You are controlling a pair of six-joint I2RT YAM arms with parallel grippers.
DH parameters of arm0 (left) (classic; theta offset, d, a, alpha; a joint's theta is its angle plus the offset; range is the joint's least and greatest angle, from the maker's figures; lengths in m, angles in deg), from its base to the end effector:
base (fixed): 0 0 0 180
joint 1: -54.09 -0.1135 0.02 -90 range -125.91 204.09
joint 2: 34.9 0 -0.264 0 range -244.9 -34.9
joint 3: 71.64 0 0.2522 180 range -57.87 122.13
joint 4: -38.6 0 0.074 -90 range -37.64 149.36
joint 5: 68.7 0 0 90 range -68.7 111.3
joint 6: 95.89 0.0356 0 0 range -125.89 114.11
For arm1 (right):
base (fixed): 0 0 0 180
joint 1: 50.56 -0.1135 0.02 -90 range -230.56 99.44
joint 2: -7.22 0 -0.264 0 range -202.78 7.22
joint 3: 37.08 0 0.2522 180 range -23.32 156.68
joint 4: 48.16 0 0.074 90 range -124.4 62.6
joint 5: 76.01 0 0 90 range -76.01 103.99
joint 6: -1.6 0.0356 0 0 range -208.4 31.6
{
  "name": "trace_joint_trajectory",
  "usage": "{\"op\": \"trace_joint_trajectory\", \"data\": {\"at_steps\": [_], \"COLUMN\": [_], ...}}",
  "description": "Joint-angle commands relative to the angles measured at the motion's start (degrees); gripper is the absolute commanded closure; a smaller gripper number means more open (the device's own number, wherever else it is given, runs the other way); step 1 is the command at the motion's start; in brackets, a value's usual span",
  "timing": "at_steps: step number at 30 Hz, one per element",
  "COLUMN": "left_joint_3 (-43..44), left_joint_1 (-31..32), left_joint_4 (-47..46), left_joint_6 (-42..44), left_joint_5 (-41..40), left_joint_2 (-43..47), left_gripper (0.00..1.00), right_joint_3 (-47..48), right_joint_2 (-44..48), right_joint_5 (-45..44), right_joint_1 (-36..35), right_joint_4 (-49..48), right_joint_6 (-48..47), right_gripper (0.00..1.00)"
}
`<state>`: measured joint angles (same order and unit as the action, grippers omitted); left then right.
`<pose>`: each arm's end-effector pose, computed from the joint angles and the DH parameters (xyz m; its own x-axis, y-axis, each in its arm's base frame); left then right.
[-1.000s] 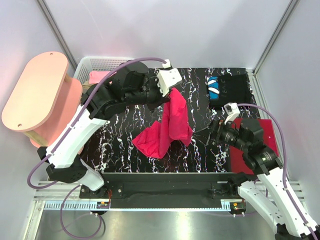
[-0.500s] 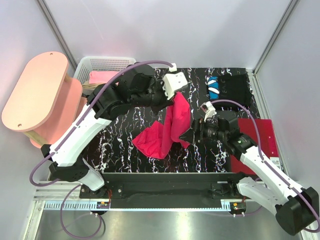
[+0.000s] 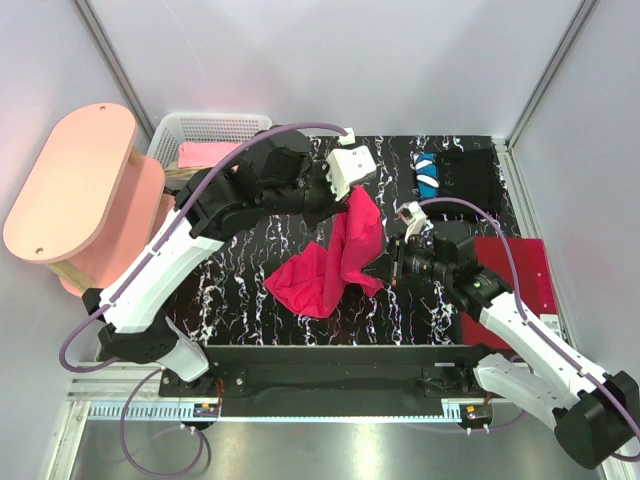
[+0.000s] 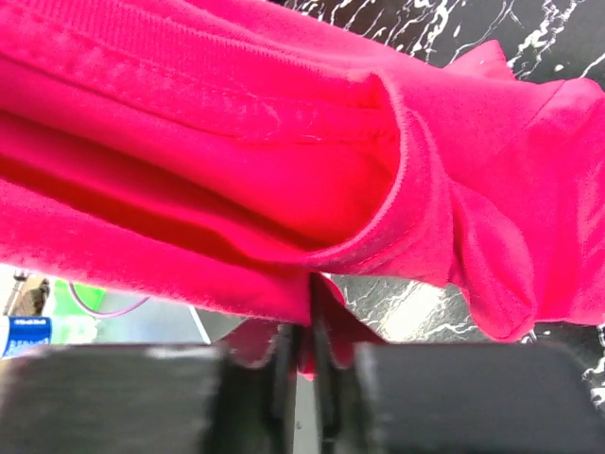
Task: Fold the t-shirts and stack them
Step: Flatten out the tshirt
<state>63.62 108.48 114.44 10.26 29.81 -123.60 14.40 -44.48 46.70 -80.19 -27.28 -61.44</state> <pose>0.1603 -0.2329 0.5071 -0.0290 0.5129 -0.8579 0.9237 0.3417 0.1731 0.1692 0.1184 0.2823 -0.6662 0.0599 -0.7434 -0.6195 0.5104 0.5964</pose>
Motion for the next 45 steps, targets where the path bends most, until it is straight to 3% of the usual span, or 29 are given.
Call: {"op": "trace_joint_trajectory", "data": {"at_steps": [1,6,7,9,10,11,15,18,22,28,34,35,37,39,43,45], "left_joint_3": [1.91,0.94,0.16,-0.55,-0.99,-1.08,-2.31,-5.55,-21.70,-42.63,-49.95,-50.12,-50.83,-52.40,-55.13,-56.18], "left_joint_1": [0.28,0.28,0.28,-0.16,-0.42,-1.04,-3.50,-7.71,-13.07,-19.05,-22.48,-23.27,-23.54,-23.63,-23.54,-23.54], "left_joint_4": [-2.14,-4.16,-4.69,-6.01,-6.53,-7.15,-8.29,-8.38,-11.36,-14.80,-14.28,-13.49,-12.43,-12.25,-12.43,-12.95], "left_joint_6": [0.47,1.35,1.52,2.23,1.97,1.09,-0.49,-1.72,-3.04,-3.48,-4.71,-4.89,-5.50,-5.77,-6.03,-6.12], "left_joint_5": [-1.04,-7.09,-8.41,-11.76,-12.64,-14.30,-16.86,-15.29,-12.83,-9.75,-5.62,-3.70,0.25,2.72,8.35,8.89], "left_joint_2": [-0.06,-0.94,-1.03,-1.12,-1.20,-1.03,1.07,5.11,13.10,25.67,34.12,35.00,35.97,36.23,34.23,32.90], "left_gripper": [1.00,0.98,0.77,0.54,0.20,0.01,0.01,0.01,0.01,0.01,0.01,0.01,0.01,0.01,0.01,0.01], "right_joint_3": [3.24,10.87,12.54,18.51,20.71,25.17,34.78,42.07,52.09,67.02,100.22,111.59,125.15,126.12,110.08,106.53], "right_joint_2": [0.20,3.70,4.32,4.77,4.42,3.72,-3.03,-8.91,-15.96,-23.43,-37.40,-39.51,-44.87,-44.90,-38.22,-35.59], "right_joint_5": [1.66,0.34,-0.88,-2.12,-2.21,-2.12,-2.12,-8.50,-15.47,-20.22,-24.00,-24.70,-30.14,-35.57,-39.03,-39.82], "right_joint_1": [-1.57,-6.22,-7.62,-12.02,-13.25,-16.13,-23.25,-31.50,-37.33,-37.96,-38.49,-38.49,-38.49,-38.49,-38.58,-38.40], "right_joint_4": [-1.32,5.26,5.97,7.64,8.09,8.53,11.68,16.59,23.11,30.13,46.22,50.15,53.34,53.80,48.79,47.20], "right_joint_6": [1.07,0.90,0.73,0.90,1.25,1.34,0.12,-4.52,-9.20,-14.56,-21.42,-22.29,-24.58,-26.77,-26.70,-26.26], "right_gripper": [0.99,1.00,1.00,1.00,1.00,1.00,1.00,1.00,1.00,1.00,1.00,1.00,1.00,1.00,1.00,1.00]}}
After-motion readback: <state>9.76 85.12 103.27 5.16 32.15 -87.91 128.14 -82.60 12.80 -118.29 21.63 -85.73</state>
